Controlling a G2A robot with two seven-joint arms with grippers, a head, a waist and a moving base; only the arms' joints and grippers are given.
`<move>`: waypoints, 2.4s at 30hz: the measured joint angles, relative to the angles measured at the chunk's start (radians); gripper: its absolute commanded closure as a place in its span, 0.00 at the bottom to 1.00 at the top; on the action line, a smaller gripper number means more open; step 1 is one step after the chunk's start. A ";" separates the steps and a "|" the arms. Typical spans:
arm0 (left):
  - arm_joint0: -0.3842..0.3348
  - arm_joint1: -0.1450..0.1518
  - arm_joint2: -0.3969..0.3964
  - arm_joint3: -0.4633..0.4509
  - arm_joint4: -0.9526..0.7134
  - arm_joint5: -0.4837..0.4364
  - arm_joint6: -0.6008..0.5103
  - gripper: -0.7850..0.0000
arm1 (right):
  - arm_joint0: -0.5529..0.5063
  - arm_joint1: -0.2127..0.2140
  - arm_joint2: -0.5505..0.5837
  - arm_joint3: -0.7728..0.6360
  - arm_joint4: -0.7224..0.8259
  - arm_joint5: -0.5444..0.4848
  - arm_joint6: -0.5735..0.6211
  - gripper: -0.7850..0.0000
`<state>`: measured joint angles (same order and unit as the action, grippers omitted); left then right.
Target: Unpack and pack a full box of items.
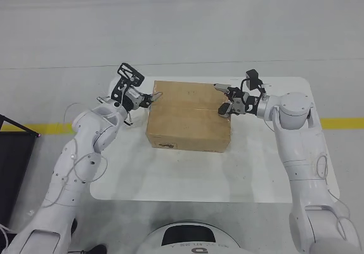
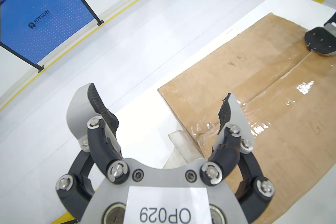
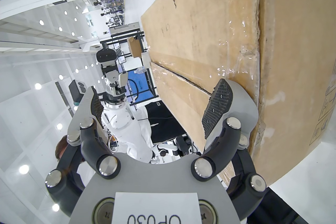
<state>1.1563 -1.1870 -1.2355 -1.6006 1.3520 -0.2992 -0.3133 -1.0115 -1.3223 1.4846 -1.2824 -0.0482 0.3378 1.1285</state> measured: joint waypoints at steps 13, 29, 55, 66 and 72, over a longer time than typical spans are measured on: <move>0.272 0.048 -0.230 0.030 -0.038 -0.155 0.128 0.00 | 0.000 0.000 0.000 0.000 0.000 0.000 0.000 0.00; 0.083 0.021 -0.082 0.233 -0.074 -0.140 0.056 0.00 | 0.000 0.000 0.000 0.000 0.000 0.000 0.000 0.00; 0.003 0.011 -0.076 0.286 -0.136 -0.059 0.078 0.00 | 0.000 0.000 0.000 0.000 0.000 0.000 0.000 0.00; 0.016 0.002 -0.005 0.273 -0.074 -0.041 0.071 0.00 | 0.000 0.000 0.000 0.000 0.000 0.000 0.000 0.00; 0.002 -0.003 0.013 0.262 -0.013 0.035 0.103 0.00 | 0.000 0.000 0.000 0.000 0.000 0.000 0.000 0.00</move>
<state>1.1579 -1.1900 -1.2222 -1.3388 1.3390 -0.2640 -0.2104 -1.0115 -1.3223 1.4846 -1.2824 -0.0482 0.3378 1.1285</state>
